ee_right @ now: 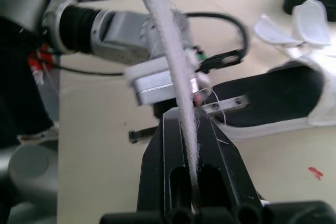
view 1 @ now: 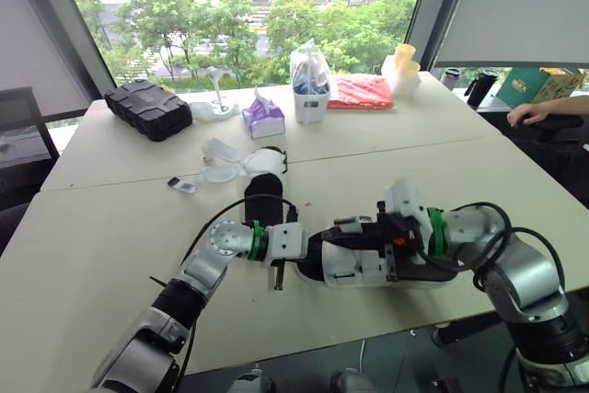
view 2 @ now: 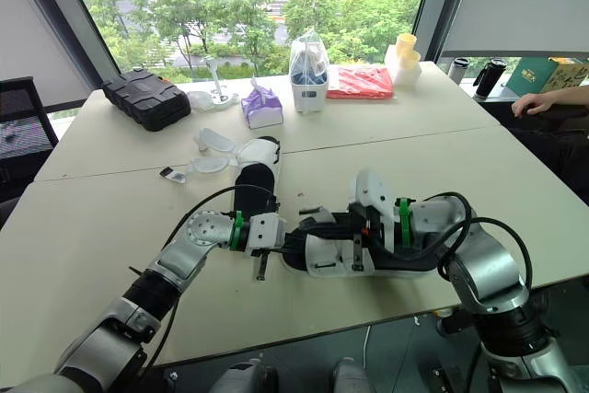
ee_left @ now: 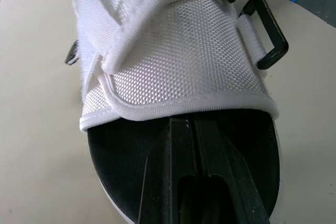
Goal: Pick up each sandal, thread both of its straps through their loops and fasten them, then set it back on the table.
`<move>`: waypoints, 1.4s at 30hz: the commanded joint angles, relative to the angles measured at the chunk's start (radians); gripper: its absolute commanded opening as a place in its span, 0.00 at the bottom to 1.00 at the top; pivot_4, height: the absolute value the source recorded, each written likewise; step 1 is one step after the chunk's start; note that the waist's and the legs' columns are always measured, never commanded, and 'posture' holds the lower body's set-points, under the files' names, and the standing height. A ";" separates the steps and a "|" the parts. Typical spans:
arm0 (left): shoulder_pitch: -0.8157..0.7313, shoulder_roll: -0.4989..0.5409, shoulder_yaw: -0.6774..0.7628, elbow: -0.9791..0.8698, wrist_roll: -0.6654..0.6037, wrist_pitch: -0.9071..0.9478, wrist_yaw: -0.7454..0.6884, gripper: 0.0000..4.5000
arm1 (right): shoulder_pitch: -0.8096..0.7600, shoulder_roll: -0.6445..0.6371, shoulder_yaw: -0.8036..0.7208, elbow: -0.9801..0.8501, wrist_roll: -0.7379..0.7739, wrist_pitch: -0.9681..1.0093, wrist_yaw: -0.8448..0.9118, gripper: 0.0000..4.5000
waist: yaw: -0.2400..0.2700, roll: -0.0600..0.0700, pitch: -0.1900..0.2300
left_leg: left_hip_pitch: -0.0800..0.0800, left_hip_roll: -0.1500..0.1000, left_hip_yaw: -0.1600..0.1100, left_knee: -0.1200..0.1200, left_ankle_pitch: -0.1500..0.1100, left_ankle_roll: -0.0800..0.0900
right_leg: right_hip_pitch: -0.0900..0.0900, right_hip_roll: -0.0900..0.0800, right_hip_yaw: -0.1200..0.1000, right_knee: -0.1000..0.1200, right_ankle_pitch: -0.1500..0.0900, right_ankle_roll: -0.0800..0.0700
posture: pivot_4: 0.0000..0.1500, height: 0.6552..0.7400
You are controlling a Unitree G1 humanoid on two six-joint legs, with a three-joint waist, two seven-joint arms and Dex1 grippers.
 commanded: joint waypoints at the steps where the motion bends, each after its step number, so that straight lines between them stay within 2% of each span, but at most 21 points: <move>1: 0.012 0.008 -0.029 0.027 0.030 0.003 -0.014 0.00 | 0.006 -0.020 0.019 -0.050 -0.003 -0.042 0.015 0.06 | 0.000 0.000 0.000 | 0.000 0.000 0.000 0.000 0.000 0.000 | 0.000 0.000 0.000 0.000 0.000 0.000 | 1.00 1.00; 3: 0.009 0.008 -0.028 0.030 0.030 0.001 -0.015 0.00 | 0.017 -0.036 0.025 -0.055 -0.001 -0.045 0.024 0.21 | 0.001 0.000 0.000 | 0.000 0.000 0.000 0.000 0.000 0.000 | 0.000 0.000 0.000 0.000 0.000 0.000 | 1.00 1.00; 10: -0.001 0.004 -0.028 0.040 0.029 -0.002 -0.016 0.00 | 0.086 -0.193 0.023 -0.099 -0.031 -0.129 0.145 0.99 | 0.001 0.000 0.000 | 0.000 0.000 0.000 0.000 0.000 0.000 | 0.001 0.000 0.000 0.000 0.000 0.000 | 1.00 1.00; 18: -0.009 -0.002 -0.029 0.053 0.030 -0.009 -0.016 0.00 | 0.151 -0.376 -0.069 -0.091 0.002 -0.138 0.261 0.99 | 0.002 -0.001 0.000 | 0.000 0.000 0.000 0.001 0.000 0.000 | 0.001 0.000 0.000 -0.001 0.000 0.000 | 1.00 1.00; 27: -0.009 -0.011 -0.031 0.053 0.029 -0.011 -0.014 0.00 | 0.250 -0.448 -0.079 -0.131 0.102 0.181 0.166 0.99 | 0.005 -0.001 0.000 | 0.000 0.000 0.000 0.001 0.000 0.000 | 0.002 -0.001 0.000 -0.001 0.000 -0.001 | 1.00 1.00; 33: -0.002 -0.020 -0.034 0.038 0.028 -0.004 -0.008 0.00 | 0.229 -0.355 -0.055 -0.120 0.305 0.574 0.008 0.99 | 0.004 -0.001 -0.001 | 0.000 0.000 0.000 0.002 0.000 0.000 | 0.002 -0.002 0.001 -0.001 -0.001 -0.002 | 1.00 1.00; 36: 0.000 -0.022 -0.037 0.038 0.031 -0.006 -0.005 0.00 | 0.212 -0.300 -0.048 -0.126 0.350 0.653 -0.054 0.99 | 0.007 -0.001 -0.001 | 0.000 0.000 0.000 0.002 0.000 0.000 | 0.002 -0.002 0.001 -0.001 -0.001 -0.002 | 1.00 1.00; 42: 0.008 -0.028 -0.039 0.025 0.030 0.000 0.004 0.00 | 0.156 -0.104 -0.083 -0.068 0.410 0.789 -0.251 0.99 | 0.011 -0.002 -0.001 | 0.000 0.000 0.000 0.002 0.000 0.000 | 0.002 -0.002 0.000 -0.002 0.000 -0.001 | 1.00 1.00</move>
